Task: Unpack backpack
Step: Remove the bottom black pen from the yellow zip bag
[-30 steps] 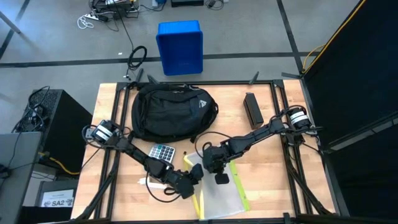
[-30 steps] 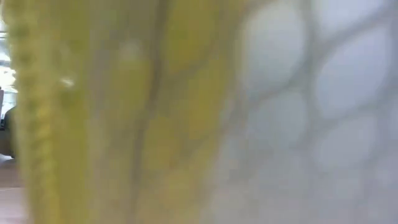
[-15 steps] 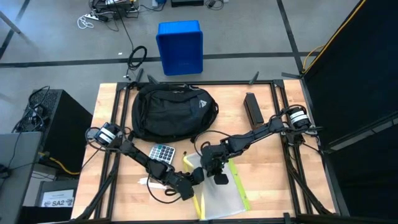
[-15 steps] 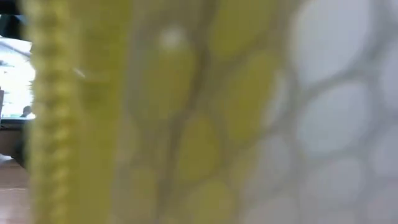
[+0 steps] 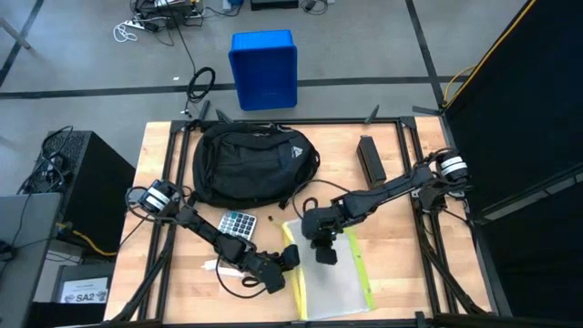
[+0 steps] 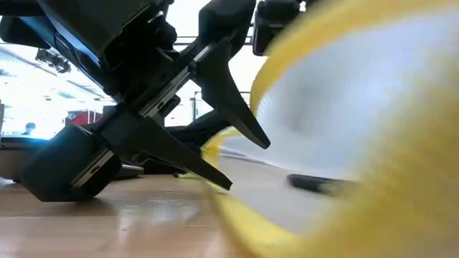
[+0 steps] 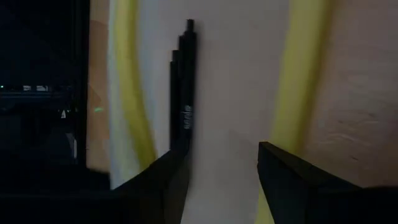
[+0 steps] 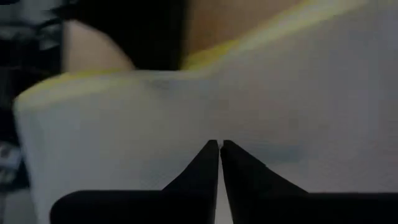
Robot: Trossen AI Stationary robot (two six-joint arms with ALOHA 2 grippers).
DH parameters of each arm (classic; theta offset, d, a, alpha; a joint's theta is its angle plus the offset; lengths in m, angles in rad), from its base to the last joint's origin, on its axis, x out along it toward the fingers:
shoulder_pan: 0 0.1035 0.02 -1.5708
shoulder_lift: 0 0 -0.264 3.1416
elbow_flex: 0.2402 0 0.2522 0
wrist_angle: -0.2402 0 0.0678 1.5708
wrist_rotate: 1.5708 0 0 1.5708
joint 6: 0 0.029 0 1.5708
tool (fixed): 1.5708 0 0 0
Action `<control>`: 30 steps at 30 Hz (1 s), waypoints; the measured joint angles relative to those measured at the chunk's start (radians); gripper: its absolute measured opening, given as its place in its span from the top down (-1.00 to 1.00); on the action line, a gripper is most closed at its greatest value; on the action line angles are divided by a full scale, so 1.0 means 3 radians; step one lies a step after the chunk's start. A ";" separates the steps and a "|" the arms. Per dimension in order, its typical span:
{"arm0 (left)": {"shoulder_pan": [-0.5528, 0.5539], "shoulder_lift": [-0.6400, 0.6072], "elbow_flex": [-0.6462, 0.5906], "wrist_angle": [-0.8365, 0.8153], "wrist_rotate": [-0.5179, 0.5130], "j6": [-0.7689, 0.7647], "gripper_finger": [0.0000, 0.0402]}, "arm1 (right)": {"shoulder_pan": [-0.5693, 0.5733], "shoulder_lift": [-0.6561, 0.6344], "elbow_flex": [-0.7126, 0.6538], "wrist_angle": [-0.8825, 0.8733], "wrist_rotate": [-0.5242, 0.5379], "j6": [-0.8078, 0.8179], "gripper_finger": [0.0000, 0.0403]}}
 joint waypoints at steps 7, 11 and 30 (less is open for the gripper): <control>0.0000 0.0001 0.0000 0.0001 -0.0003 -0.0017 0.22 | 0.0043 -0.0016 -0.0001 -0.0832 0.0413 0.0658 1.00; 0.0001 0.0003 0.0000 0.0001 -0.0003 -0.0019 0.22 | 0.0090 -0.0016 -0.0002 -0.1381 0.0527 0.0925 1.00; 0.0049 0.0010 -0.0008 0.0185 0.0021 -0.0061 0.22 | 0.0257 0.0193 -0.0040 -0.1869 0.0342 0.1439 1.00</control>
